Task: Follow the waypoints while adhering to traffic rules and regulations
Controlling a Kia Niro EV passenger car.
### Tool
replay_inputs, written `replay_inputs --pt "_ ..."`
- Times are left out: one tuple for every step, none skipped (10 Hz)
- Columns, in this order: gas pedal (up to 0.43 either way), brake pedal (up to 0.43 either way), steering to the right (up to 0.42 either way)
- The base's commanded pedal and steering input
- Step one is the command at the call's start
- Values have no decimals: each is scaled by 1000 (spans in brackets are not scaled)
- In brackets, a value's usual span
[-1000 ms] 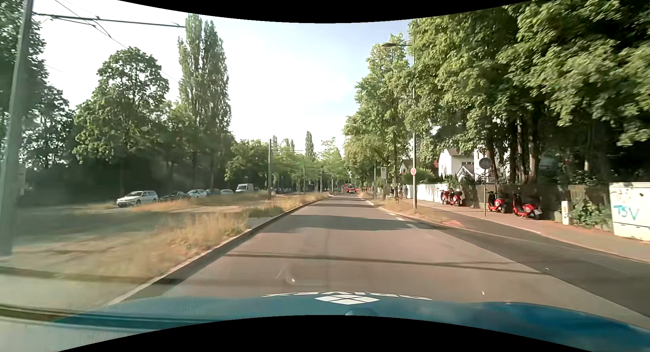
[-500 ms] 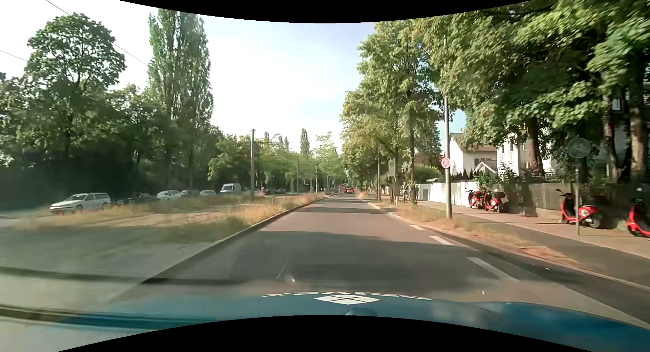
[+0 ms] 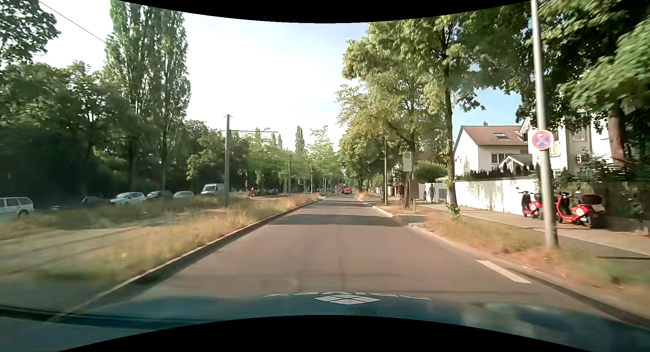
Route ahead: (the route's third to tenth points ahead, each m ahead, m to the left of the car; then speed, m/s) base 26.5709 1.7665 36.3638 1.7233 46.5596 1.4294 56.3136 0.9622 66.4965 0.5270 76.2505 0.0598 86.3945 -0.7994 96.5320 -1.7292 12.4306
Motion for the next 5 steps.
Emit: replay_inputs --pt "157 0 6" --pt "157 0 6" --pt "157 0 5" --pt "150 0 5" --pt "138 0 5"
